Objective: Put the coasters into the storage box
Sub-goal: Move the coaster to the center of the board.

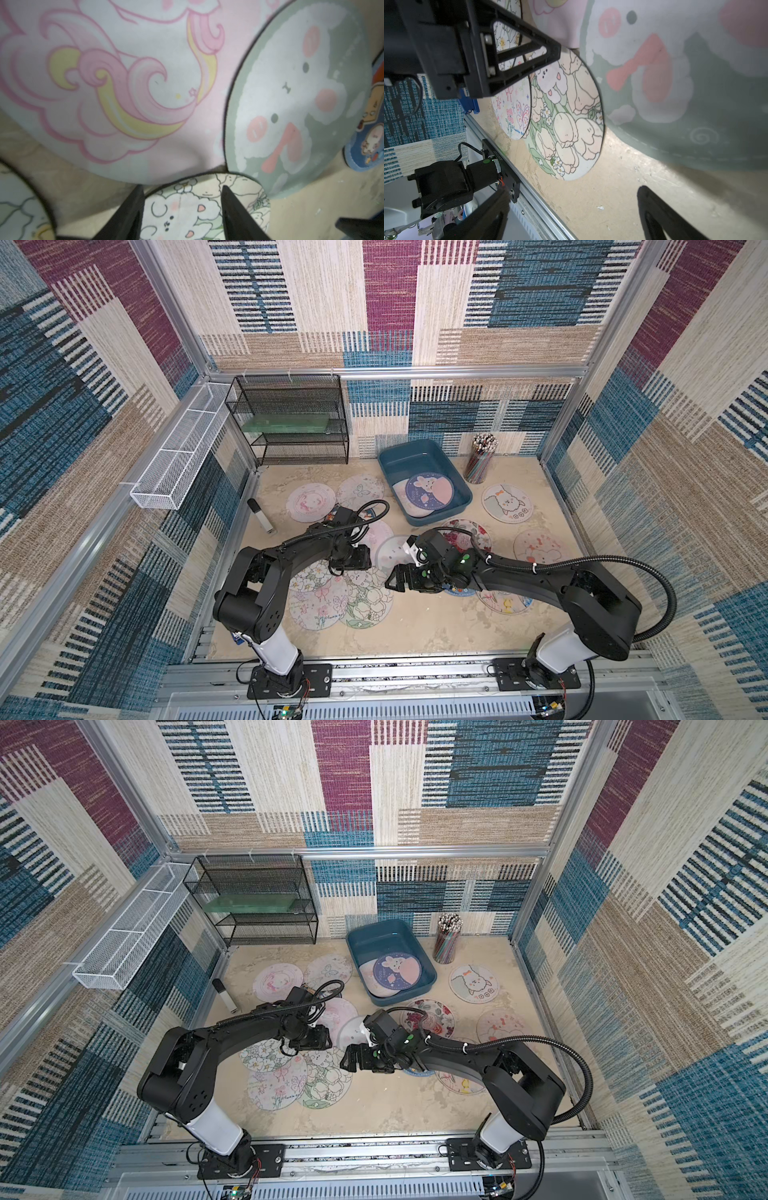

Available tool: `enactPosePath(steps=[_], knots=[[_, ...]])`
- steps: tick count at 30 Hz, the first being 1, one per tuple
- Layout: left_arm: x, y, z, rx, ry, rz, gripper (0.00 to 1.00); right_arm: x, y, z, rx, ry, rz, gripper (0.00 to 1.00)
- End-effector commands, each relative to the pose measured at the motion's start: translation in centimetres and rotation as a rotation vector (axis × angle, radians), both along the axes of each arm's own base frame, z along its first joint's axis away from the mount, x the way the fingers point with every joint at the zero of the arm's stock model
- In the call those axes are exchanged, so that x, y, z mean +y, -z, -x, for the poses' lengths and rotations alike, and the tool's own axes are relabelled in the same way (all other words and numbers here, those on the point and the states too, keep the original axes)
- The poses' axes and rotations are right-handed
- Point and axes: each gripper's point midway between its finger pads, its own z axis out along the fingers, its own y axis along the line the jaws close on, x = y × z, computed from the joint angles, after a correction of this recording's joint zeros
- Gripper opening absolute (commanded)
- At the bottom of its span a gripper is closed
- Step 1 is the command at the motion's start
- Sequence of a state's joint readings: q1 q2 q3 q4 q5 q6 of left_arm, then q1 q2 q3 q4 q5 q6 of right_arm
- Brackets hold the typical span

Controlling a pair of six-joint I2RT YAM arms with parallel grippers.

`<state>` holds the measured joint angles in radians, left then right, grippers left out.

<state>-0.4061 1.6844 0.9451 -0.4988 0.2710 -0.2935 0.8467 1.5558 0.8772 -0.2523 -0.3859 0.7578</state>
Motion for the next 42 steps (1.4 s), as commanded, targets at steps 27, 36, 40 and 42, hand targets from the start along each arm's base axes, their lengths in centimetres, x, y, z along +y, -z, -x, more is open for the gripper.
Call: enactPosePath(steps=[27, 36, 40, 42], knots=[[0.9, -6.2, 9.1, 0.035, -0.175, -0.017, 0.73, -2.1, 0.6, 0.8, -0.043, -0.097, 0.055, 0.98], [5.6, -4.9, 16.4, 0.106, -0.425, -0.118, 0.72, -0.7, 0.9, -0.2, -0.056, -0.244, 0.063, 0.99], [6.9, -4.0, 17.4, 0.11, -0.541, -0.182, 0.73, -0.7, 0.9, -0.1, -0.048, -0.265, 0.036, 0.99], [7.0, -3.3, 17.5, 0.105, -0.578, -0.183, 0.75, -0.7, 0.8, 0.1, -0.053, -0.276, 0.035, 0.99]])
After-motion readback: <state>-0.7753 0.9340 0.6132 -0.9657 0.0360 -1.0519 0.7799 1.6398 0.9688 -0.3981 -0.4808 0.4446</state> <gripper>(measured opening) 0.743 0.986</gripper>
